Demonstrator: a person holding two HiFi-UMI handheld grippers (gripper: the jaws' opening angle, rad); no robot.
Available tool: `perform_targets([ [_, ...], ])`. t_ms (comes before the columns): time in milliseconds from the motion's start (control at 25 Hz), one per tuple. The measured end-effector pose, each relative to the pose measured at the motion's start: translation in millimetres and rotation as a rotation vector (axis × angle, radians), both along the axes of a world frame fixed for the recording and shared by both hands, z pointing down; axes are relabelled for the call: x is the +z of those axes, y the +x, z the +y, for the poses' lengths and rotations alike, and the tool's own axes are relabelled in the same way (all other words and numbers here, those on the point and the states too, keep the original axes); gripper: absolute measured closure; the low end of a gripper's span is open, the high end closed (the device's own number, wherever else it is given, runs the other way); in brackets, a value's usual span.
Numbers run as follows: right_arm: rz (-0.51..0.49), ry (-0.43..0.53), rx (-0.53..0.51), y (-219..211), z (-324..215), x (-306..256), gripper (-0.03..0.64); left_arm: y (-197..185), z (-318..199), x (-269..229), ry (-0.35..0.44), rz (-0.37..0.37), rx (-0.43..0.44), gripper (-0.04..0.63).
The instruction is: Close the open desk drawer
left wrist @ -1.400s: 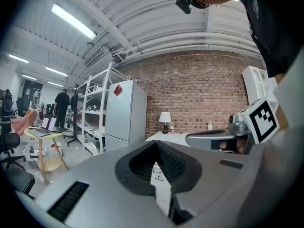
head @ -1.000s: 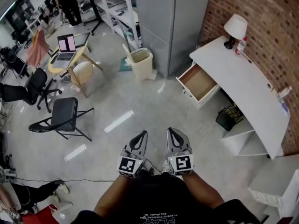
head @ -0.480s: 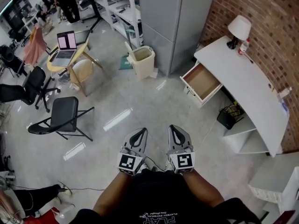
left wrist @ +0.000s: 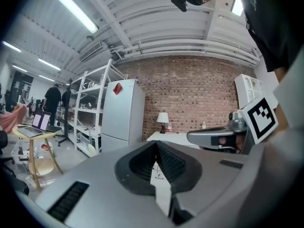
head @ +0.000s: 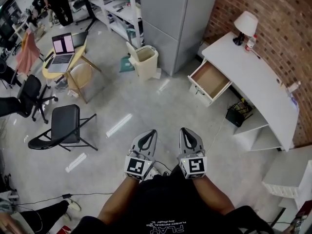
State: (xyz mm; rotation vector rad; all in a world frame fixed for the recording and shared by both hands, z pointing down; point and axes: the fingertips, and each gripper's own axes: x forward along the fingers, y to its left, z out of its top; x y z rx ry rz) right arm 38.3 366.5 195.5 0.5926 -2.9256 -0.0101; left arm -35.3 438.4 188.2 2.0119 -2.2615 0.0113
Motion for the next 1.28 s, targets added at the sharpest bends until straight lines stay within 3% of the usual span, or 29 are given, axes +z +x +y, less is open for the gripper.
perform_targets([
  [320, 0.009, -0.023, 0.029, -15, -16, 9, 0.589, -12, -21, 7, -0.030, -0.002, 0.044, 0.588],
  [480, 0.007, -0.040, 0.031, -23, -45, 17, 0.589, -20, -49, 15, -0.057, -0.017, 0.046, 0.588],
  [800, 0.027, -0.107, 0.028, -30, -110, 34, 0.589, -37, -115, 30, -0.116, 0.031, 0.029, 0.588],
  [1280, -0.001, -0.140, 0.066, -19, -201, 41, 0.589, -18, -210, 35, -0.149, 0.025, 0.075, 0.588],
])
